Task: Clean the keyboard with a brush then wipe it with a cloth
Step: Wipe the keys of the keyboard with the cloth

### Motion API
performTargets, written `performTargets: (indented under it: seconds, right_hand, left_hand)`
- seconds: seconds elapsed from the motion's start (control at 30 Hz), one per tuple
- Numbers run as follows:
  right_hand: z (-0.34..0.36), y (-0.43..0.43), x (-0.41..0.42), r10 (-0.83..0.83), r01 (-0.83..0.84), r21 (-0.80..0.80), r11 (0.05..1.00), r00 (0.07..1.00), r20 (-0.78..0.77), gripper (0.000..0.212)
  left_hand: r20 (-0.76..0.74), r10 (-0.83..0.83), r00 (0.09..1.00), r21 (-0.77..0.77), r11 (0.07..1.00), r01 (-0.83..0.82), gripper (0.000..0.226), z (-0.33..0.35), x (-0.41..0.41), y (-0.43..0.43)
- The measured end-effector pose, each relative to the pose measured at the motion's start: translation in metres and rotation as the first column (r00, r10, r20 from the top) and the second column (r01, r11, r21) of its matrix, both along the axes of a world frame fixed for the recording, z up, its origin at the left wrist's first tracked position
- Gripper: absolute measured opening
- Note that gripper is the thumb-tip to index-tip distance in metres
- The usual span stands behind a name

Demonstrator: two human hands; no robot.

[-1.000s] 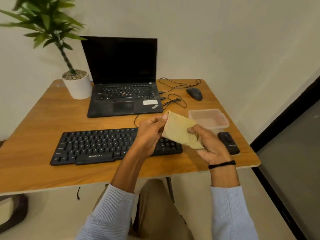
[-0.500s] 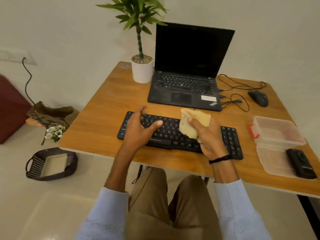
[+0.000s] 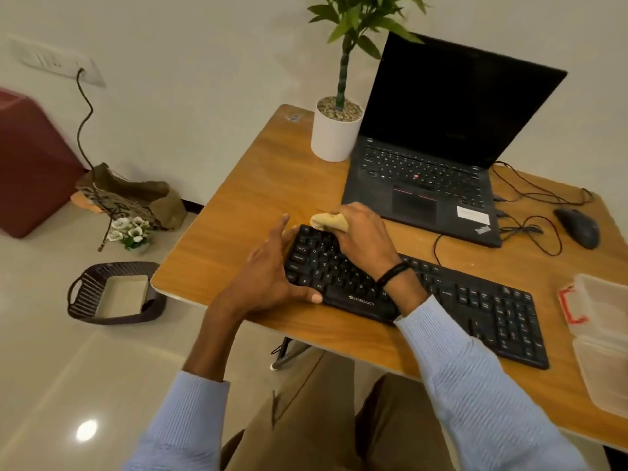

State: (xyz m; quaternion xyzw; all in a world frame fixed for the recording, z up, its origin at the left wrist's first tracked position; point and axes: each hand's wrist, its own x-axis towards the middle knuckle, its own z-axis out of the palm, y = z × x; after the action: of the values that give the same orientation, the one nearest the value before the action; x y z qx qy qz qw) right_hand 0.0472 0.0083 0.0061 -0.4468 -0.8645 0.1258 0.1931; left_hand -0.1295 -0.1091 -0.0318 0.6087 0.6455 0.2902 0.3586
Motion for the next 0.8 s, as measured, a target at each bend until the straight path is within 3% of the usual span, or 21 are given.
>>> performTargets:
  seconds: [0.23, 0.43, 0.5, 0.67, 0.8]
  right_hand:
    - [-0.005, -0.007, -0.018, 0.053, -0.054, 0.002, 0.999, 0.982, 0.181, 0.042]
    - [0.012, -0.015, -0.02, 0.096, -0.108, 0.027, 0.994, 0.952, 0.291, 0.041]
    - [0.013, -0.017, -0.02, 0.117, -0.125, 0.008, 0.992, 0.948, 0.297, 0.041]
    - [0.008, -0.014, -0.027, -0.028, 0.023, 0.025, 0.999, 0.976, 0.214, 0.042]
    - [0.008, -0.015, -0.027, 0.066, -0.052, -0.073, 0.996, 0.976, 0.208, 0.043]
  left_hand:
    - [-0.047, 0.03, 0.998, 0.066, 0.997, -0.027, 0.147, -0.006, 0.002, 0.0]
    - [-0.048, 0.032, 0.998, 0.079, 0.997, -0.028, 0.145, -0.006, 0.002, -0.002]
    - [-0.05, 0.033, 0.998, 0.08, 0.996, -0.029, 0.145, -0.006, 0.002, -0.002]
    - [-0.05, 0.032, 0.998, 0.06, 0.998, -0.029, 0.147, -0.005, 0.003, -0.002]
    - [-0.041, 0.044, 0.998, 0.065, 0.997, -0.042, 0.145, -0.003, 0.003, -0.004]
